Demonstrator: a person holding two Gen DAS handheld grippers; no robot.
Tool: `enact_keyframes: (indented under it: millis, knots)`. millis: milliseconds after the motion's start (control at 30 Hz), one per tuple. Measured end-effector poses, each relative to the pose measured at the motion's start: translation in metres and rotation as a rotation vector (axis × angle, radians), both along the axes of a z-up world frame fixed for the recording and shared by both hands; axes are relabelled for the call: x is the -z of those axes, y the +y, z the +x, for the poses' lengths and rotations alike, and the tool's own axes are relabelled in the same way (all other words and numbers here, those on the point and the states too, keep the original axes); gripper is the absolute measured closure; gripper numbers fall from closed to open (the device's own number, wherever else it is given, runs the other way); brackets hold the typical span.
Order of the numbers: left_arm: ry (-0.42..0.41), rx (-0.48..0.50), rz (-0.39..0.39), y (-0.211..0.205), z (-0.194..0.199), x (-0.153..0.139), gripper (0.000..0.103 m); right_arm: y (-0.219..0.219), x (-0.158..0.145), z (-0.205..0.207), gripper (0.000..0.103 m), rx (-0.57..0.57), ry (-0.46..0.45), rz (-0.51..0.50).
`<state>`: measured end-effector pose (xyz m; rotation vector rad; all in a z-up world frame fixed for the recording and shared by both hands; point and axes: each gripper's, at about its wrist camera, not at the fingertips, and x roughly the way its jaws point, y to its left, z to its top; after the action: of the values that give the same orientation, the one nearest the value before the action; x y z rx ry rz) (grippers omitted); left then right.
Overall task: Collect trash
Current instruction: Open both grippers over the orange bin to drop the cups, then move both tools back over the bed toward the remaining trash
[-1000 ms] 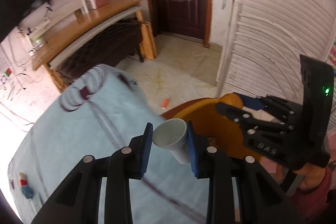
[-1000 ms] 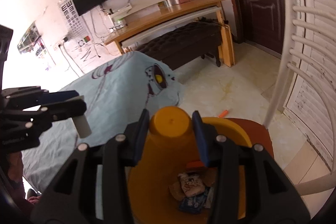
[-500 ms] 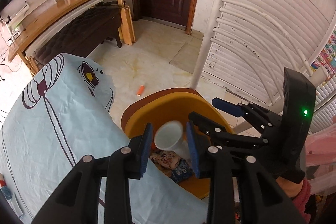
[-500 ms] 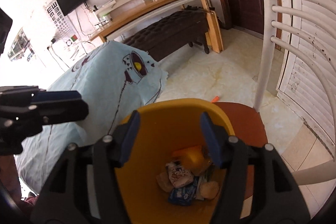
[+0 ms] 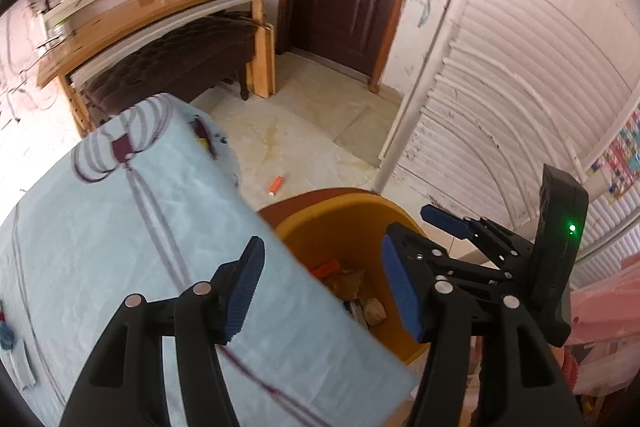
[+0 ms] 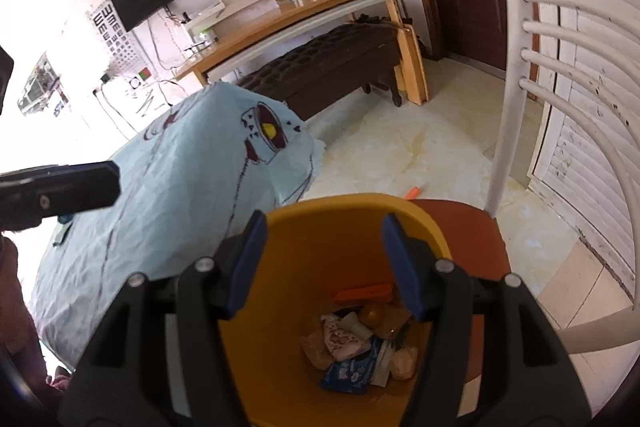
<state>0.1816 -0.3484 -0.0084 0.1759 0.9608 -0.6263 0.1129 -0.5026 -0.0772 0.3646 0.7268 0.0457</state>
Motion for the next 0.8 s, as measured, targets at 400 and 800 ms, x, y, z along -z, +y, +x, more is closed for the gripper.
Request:
enact_keyframes:
  millis: [400, 800]
  knots:
    - [-0.073, -0.177, -0.075, 0.098, 0.013, -0.031, 0.041, 0.088, -0.056, 0.028, 0.037, -0.16, -0.059, -0.117]
    - [-0.154, -0.325, -0.078, 0.214, 0.032, -0.048, 0.039, 0.196, -0.086, 0.062, 0.037, -0.314, -0.053, -0.212]
